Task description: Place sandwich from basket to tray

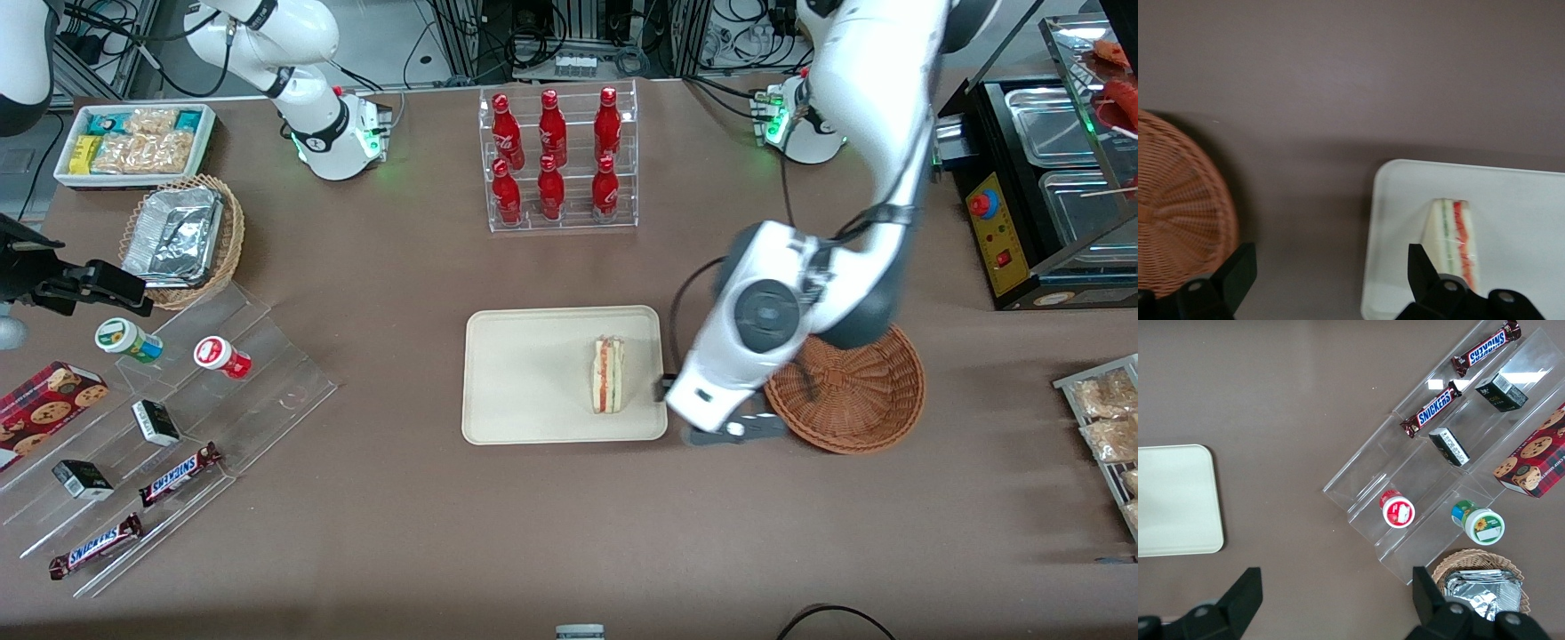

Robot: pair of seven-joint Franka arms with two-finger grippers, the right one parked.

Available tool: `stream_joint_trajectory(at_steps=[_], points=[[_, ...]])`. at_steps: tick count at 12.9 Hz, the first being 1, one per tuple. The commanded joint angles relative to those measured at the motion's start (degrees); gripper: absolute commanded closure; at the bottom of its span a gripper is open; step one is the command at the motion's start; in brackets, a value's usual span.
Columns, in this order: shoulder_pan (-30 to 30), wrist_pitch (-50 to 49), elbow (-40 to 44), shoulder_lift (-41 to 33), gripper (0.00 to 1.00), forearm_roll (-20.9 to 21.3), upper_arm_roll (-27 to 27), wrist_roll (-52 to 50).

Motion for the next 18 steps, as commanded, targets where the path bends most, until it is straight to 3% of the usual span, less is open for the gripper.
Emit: stream_joint_trajectory(at_steps=[1,5,10,18], points=[[4.36,-3.98,-0.65,-3.61,0.0,-1.35,-0.66,3.95],[11.3,-12.58,-2.13,-10.8,0.0,-1.44,-0.57,13.08],[16.23,-22.7,-6.01,-23.02,0.0,-0.57,-0.49,17.41],[17.03,-29.47,-9.0,-35.34,0.0,2.25,-0.4,17.24]])
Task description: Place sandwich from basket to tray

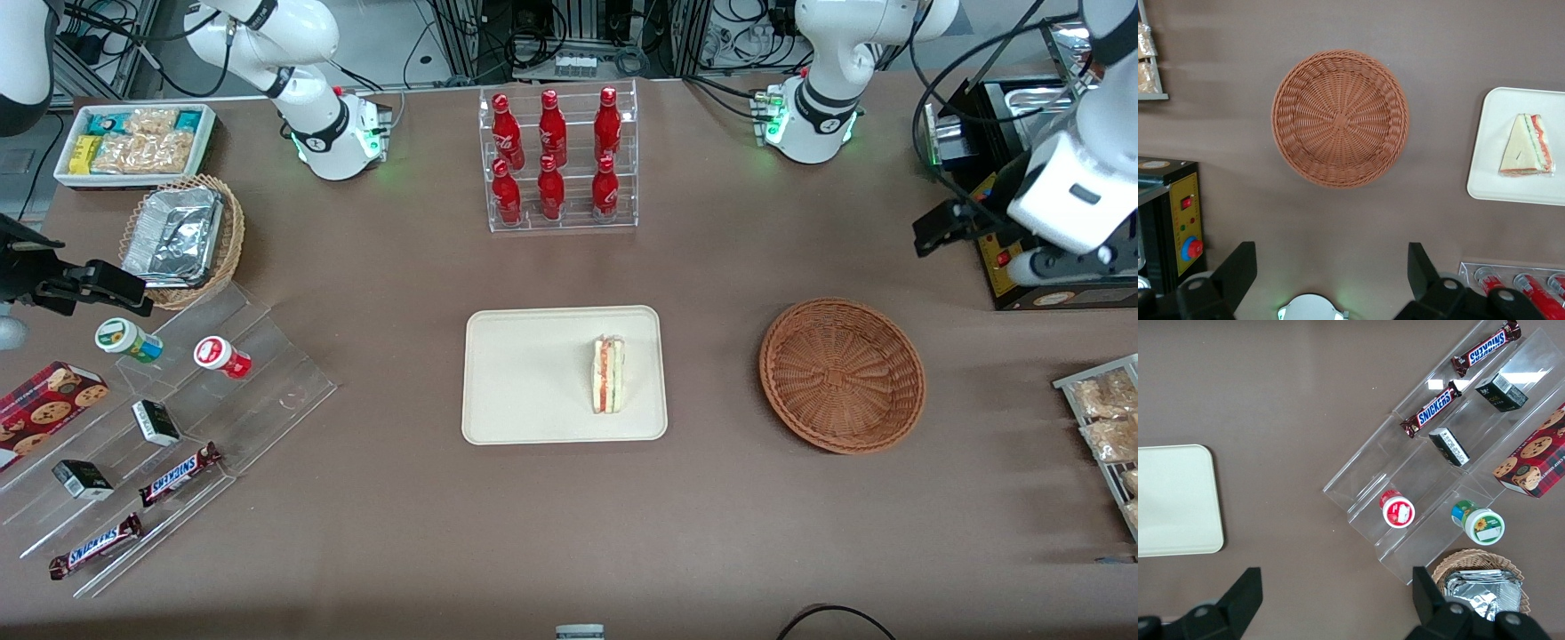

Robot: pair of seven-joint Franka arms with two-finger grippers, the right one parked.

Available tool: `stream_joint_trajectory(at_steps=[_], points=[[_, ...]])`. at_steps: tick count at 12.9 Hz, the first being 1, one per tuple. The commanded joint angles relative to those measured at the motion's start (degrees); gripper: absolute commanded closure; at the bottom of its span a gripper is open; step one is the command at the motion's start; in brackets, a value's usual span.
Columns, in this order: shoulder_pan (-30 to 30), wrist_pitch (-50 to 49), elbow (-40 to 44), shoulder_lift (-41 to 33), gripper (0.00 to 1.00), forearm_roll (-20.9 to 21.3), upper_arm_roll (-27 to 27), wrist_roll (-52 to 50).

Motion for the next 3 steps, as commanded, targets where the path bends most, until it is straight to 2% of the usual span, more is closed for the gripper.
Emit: stream_joint_trajectory(at_steps=[1,3], points=[[0.59,-1.01,-3.25,-5.11,0.0,1.03,-0.47,0.66],[1.82,-1.54,-4.38,-5.9,0.0,1.82,-0.56,0.75]])
